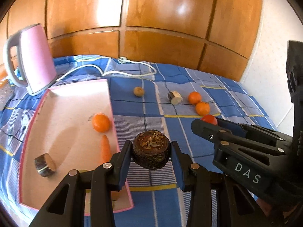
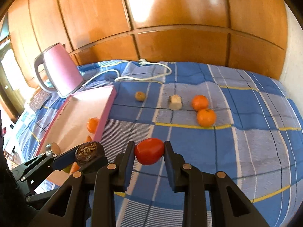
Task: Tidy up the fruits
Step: 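Carry the brown fruit and the red tomato toward the tray with both tools, then lower the brown fruit into the tray and open the left tool while the right releases the tomato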
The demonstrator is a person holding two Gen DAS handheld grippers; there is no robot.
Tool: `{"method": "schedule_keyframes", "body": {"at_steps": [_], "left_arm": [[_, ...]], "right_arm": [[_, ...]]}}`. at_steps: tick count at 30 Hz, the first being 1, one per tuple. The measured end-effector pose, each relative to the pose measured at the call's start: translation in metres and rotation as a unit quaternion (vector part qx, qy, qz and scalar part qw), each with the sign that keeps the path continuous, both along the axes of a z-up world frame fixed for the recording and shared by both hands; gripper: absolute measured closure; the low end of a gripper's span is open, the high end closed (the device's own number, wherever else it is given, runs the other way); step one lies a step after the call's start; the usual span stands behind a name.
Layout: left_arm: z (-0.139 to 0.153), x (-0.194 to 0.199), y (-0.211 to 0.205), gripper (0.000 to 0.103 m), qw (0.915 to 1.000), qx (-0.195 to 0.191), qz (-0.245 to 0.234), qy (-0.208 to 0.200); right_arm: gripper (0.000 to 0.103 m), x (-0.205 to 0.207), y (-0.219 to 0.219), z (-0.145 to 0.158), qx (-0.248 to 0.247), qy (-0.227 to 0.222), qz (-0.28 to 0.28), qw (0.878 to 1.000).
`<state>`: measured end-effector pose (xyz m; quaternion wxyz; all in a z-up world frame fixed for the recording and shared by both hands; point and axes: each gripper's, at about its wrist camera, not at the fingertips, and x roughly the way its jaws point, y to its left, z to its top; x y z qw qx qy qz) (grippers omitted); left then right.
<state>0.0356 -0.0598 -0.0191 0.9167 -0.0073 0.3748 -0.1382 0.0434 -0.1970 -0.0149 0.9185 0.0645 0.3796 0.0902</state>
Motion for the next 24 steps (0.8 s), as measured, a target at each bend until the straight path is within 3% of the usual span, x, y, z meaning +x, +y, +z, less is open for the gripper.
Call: {"method": "schedule_keyframes", "body": {"at_steps": [24], "left_arm": [[0.009,0.018,0.094,0.062,0.9928,-0.012,0.119,-0.006]], "right_arm": [[0.073,0.033,0.073,0.012,0.002,-0.002,0.080,0.997]]}}
